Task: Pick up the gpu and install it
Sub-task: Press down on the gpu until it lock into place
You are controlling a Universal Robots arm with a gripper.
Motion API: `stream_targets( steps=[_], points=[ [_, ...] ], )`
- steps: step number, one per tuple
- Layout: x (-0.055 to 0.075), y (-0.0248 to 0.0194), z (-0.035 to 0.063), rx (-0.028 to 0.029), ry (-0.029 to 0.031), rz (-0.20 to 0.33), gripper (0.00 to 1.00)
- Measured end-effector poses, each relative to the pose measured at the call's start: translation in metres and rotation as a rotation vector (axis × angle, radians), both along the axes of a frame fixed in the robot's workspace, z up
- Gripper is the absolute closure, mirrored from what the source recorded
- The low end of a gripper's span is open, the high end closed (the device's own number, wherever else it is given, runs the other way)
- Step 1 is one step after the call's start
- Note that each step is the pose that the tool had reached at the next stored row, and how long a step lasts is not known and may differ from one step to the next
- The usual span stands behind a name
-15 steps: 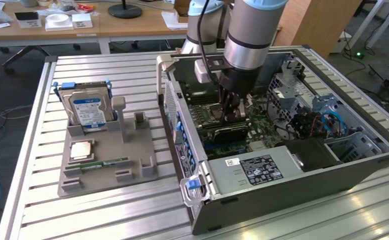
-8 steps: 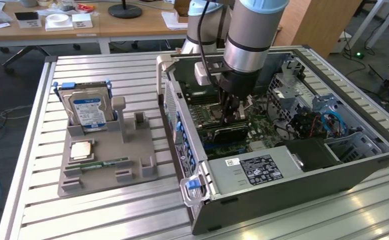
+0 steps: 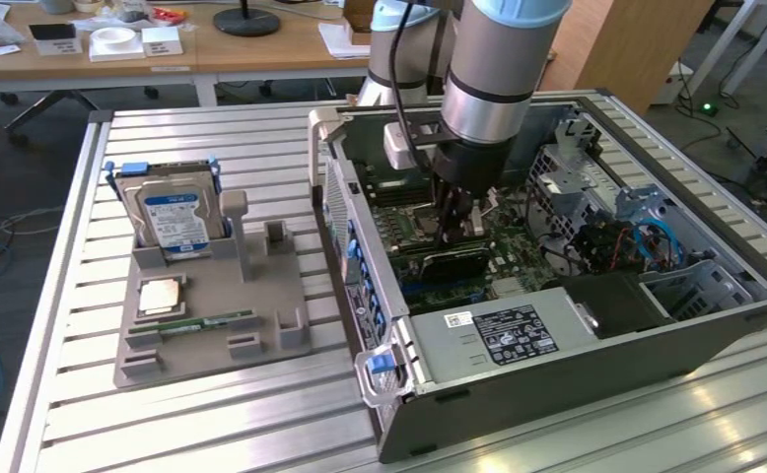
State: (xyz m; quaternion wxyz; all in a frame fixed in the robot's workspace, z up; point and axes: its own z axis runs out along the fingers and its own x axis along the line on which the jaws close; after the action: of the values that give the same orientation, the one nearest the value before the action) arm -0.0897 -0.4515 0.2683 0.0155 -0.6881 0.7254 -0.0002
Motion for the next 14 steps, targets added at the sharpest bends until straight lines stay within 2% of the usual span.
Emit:
stream_targets(
  steps=[3, 14],
  points=[
    [0.0, -0.0001, -0.0038, 0.0, 0.0, 0.0, 0.89],
    [0.0, -0.0001, -0.0051, -0.0003, 0.0002, 0.0, 0.89]
  ],
)
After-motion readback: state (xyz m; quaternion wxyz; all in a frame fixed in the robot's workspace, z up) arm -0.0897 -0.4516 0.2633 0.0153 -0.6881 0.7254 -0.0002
